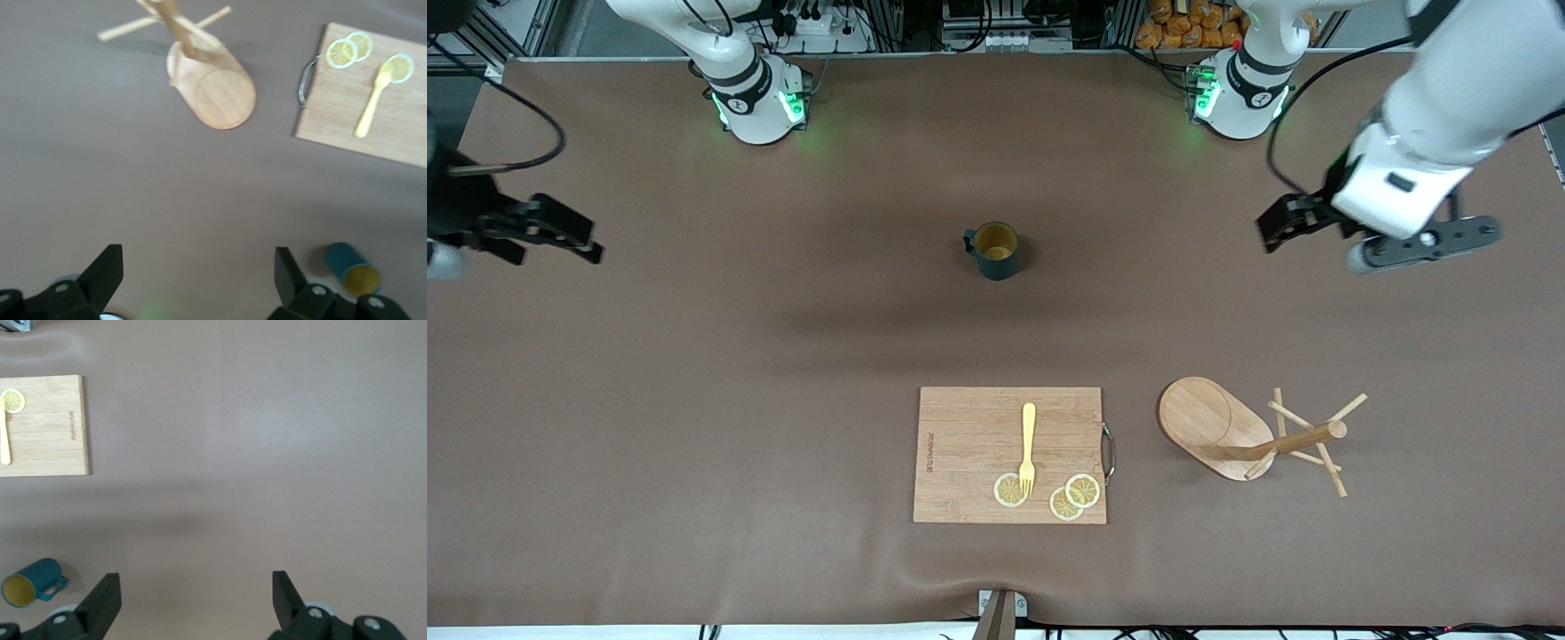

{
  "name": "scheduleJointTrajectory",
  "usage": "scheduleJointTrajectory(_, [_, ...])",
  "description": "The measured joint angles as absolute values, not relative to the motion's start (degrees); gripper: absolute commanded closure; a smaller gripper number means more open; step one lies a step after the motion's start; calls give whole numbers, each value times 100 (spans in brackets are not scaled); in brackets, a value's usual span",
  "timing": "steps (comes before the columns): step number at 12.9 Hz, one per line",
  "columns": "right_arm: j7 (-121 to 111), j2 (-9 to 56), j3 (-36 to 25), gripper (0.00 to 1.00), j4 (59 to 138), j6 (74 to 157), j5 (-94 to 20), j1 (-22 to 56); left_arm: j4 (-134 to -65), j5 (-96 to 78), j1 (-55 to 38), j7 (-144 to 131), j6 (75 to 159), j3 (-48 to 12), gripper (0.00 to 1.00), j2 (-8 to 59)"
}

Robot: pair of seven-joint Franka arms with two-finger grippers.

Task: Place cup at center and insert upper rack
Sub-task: 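Withdraw the right gripper while the left gripper reaches toward the mug, then move the left gripper above the mug handle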

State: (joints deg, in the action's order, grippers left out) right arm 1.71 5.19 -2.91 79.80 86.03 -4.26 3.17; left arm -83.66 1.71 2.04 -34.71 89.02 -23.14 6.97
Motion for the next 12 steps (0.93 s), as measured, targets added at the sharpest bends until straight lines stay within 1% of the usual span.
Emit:
scheduleJointTrajectory(5, [-972, 369, -294, 0, 7980, 8425, -181, -484, -8046, 170, -663, -5142, 9388, -2372, 0, 1140])
scheduleJointTrajectory(9, [-1101, 277, -296, 0, 8108, 8365, -83, -601, -7736, 170, -1408, -6281, 9873, -2365, 0, 1691])
scheduleJointTrajectory(12, [-1103, 188, -292, 0, 8284, 8363, -81, -605, -7668, 210, -1961, -6993, 10242, -2360, 0, 2036])
